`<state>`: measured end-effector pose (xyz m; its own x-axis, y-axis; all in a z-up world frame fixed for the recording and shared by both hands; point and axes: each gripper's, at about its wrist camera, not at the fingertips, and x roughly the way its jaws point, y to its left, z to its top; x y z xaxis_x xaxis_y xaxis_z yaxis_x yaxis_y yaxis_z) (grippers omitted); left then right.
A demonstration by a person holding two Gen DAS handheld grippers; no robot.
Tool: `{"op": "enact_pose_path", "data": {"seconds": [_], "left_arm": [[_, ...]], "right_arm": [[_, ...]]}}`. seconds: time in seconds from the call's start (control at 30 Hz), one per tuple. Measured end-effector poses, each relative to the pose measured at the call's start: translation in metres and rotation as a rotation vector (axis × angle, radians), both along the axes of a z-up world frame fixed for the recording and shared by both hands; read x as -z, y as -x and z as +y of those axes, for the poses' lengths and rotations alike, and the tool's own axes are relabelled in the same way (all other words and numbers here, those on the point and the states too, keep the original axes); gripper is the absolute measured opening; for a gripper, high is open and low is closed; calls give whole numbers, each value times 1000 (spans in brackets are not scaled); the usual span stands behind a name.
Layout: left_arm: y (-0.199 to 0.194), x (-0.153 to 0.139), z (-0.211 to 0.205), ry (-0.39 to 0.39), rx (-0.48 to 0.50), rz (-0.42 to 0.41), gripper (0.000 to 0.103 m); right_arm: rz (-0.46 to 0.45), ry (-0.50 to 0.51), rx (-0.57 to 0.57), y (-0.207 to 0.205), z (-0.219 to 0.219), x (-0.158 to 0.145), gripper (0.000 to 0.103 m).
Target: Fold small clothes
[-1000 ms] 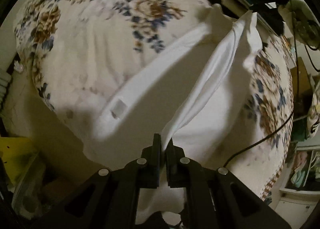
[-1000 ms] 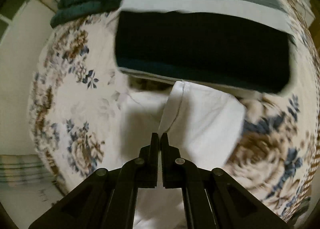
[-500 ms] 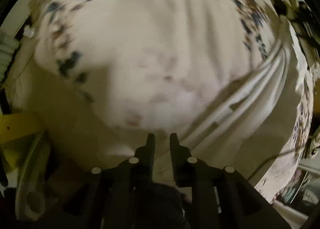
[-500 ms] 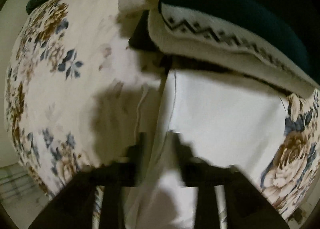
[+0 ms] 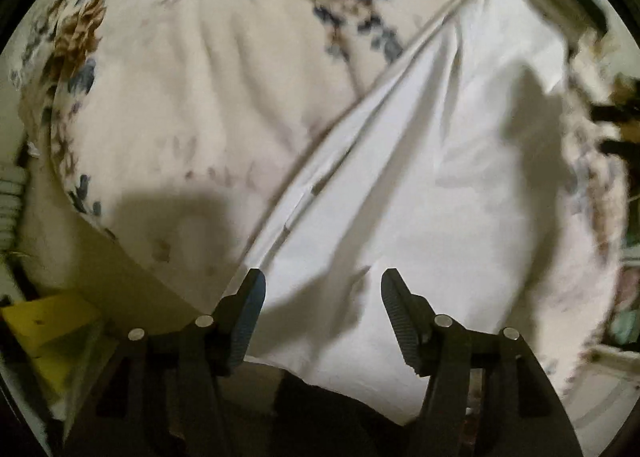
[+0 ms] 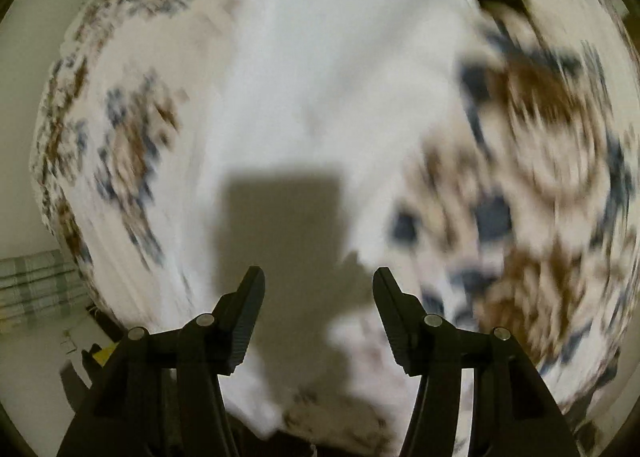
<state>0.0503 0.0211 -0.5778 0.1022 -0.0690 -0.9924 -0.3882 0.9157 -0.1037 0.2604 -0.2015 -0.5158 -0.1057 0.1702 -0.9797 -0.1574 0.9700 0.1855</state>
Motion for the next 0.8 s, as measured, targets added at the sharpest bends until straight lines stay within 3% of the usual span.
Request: {"op": "enact_pose_path", "data": {"seconds": [0.13, 0.2, 0.3, 0.37, 0.47, 0.67, 0.8], "left_arm": [[7, 8, 22, -156, -58, 74, 58], [20, 1, 55, -230, -149, 93, 58], [38, -9, 95, -279, -237, 117, 58], [44, -19, 104, -249, -254, 92, 58], [40, -31, 87, -168, -184, 32, 58], [11, -23, 27, -49, -10, 31, 58], [-7, -3, 6, -43, 107, 39, 58]], "right_arm": [[52, -6, 86, 39, -39, 22, 59], [64, -18, 115, 50, -52, 29, 59], [96, -52, 140, 67, -62, 38, 59], [128, -83, 144, 80, -62, 44, 59], [203, -156, 137, 104, -52, 57, 58], [352, -273, 159, 164, -21, 95, 59], [386, -286, 163, 196, 0, 118, 59]]}}
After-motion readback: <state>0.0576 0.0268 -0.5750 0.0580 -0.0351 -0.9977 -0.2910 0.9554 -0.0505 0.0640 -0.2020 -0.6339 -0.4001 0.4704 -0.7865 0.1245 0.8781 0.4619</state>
